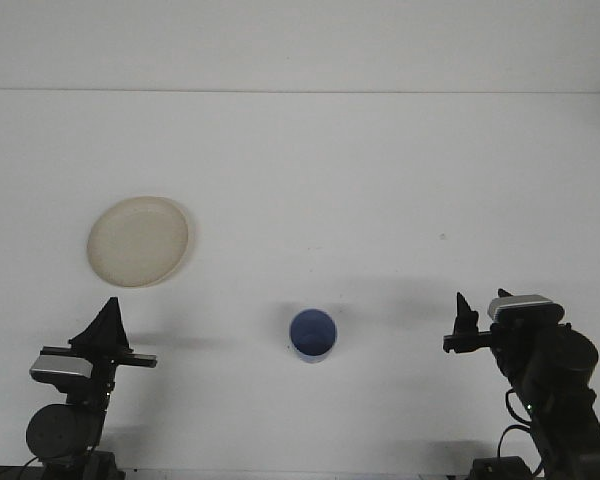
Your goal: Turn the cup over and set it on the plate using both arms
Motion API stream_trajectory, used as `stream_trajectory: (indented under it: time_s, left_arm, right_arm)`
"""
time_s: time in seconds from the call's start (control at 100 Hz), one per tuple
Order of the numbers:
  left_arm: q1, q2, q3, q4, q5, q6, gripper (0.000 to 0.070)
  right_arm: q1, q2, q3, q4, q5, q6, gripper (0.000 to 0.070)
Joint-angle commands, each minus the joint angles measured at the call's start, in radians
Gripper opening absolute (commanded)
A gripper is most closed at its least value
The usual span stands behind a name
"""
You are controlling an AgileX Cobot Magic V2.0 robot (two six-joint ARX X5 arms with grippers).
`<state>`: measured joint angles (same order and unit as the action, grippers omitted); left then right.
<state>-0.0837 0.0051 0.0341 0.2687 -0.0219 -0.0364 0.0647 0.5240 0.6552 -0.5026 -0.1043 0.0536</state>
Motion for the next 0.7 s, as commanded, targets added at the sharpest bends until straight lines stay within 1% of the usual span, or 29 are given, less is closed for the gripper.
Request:
stream_trajectory:
  time_s: [0.0,0.08,0.69]
  left_arm:
    - [-0.002,-0.002,-0.020,0.010,-0.001,-0.001,0.0011]
    - [-0.002,-0.002,-0.020,0.010,-0.001,-0.001,0.0011]
    - [-0.002,-0.002,-0.020,0.010,-0.001,-0.001,0.0011]
  right_arm:
    - [0.000,-0.035,-0.032,0.069,-0.001,-0.003,0.0467]
    - [0.001,-0.066,-0.059,0.110,-0.002,-0.002,0.0467]
    - [0.001,-0.079,-0.059,0.135,-0.001,-0.002,0.0467]
